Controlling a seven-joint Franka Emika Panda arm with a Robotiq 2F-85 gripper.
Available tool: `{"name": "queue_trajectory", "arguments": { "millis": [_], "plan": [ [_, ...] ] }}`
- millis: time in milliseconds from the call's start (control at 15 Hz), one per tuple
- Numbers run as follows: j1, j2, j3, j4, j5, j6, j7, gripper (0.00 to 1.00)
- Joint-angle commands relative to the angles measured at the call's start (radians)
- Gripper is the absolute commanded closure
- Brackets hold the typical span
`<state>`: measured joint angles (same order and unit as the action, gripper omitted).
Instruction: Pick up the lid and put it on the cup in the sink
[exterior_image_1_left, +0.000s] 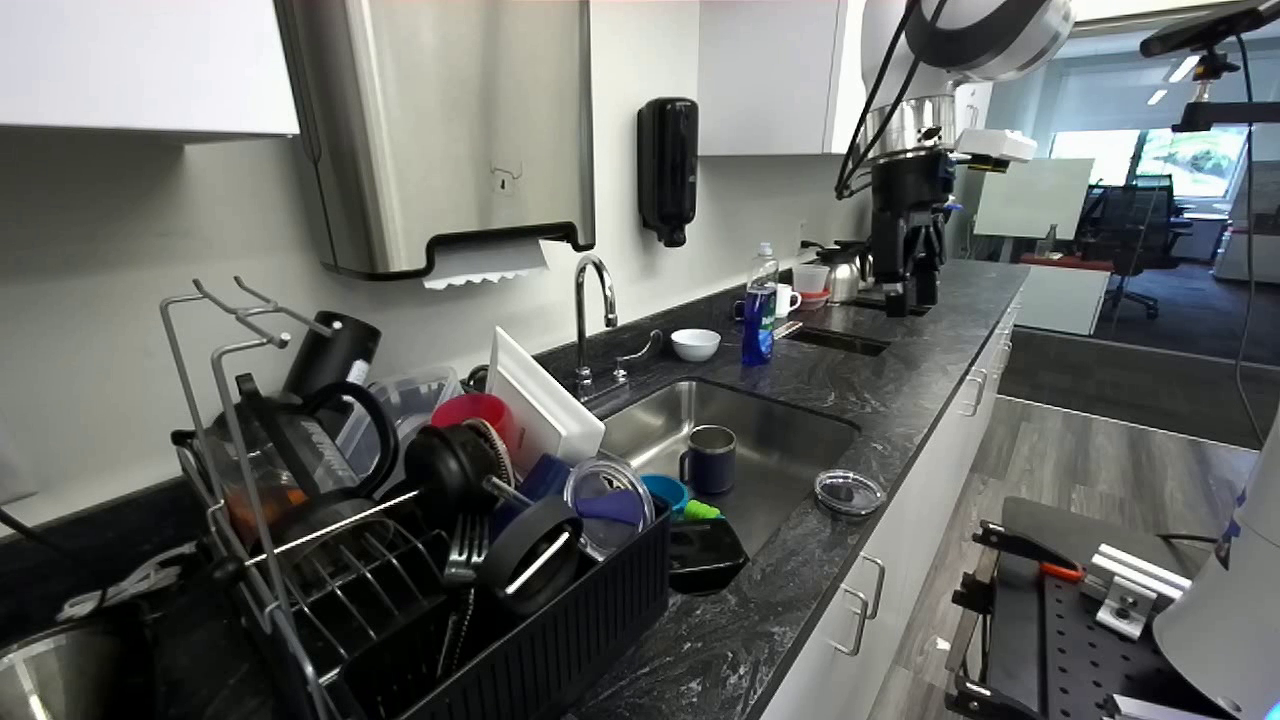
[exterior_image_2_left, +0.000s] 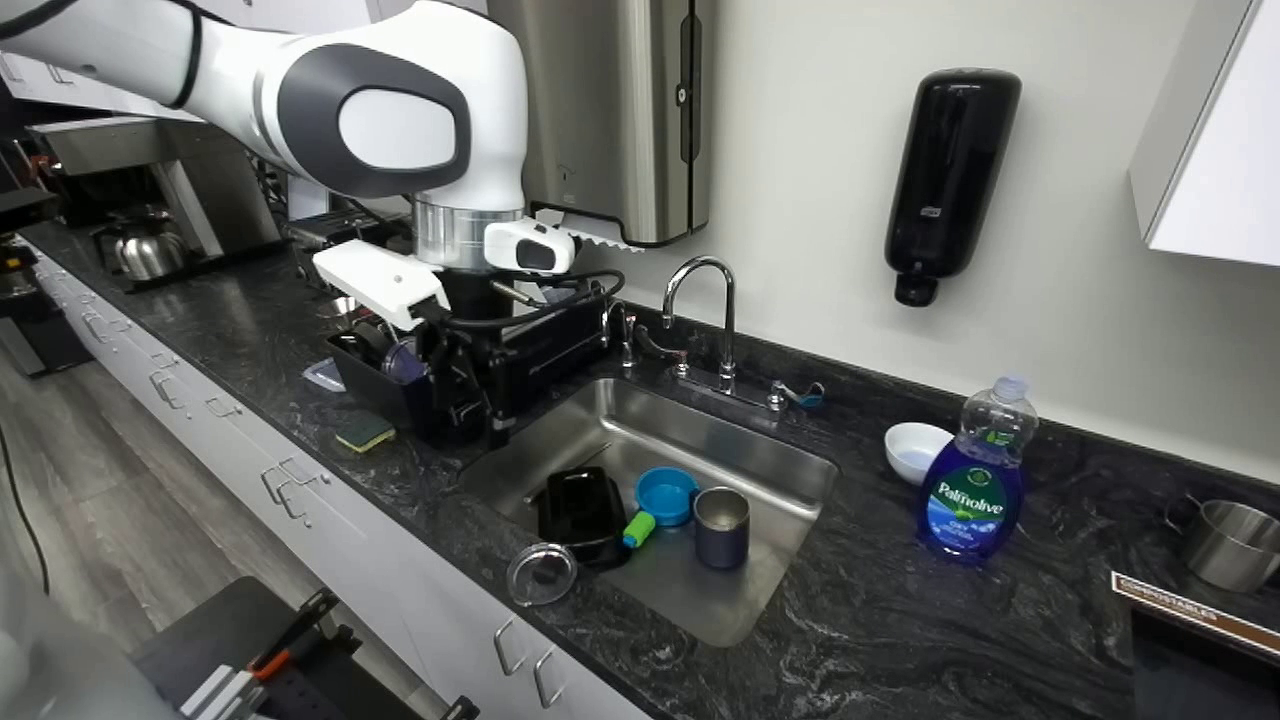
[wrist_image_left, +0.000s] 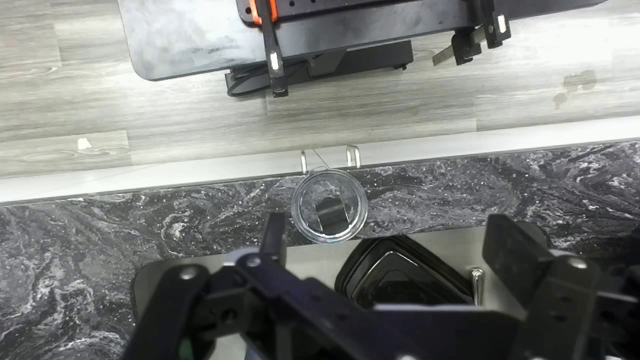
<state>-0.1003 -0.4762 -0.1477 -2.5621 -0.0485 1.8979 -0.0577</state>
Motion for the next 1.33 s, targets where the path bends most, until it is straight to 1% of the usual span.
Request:
{"name": "queue_trajectory", "arguments": {
  "millis": [0,200,400,800,1067,1267],
  "plan": [
    [-0.009,0.001,0.008,0.001,0.004,-0.001,-0.004,0.00],
    [-0.009,0.001,0.008,0.001,0.004,-0.001,-0.004,0.00],
    [0.000,0.034,-0.014,0.001,0.018,0.071,-0.062,0.00],
    [0.002,0.214,-0.032,0.003,0.027,0.278,-0.143,0.00],
    [-0.002,0.321,-0.030,0.007,0.028,0.365,-0.190,0.00],
    [-0.004,0.386,-0.032,0.023,0.053,0.375,-0.248,0.00]
  ]
}}
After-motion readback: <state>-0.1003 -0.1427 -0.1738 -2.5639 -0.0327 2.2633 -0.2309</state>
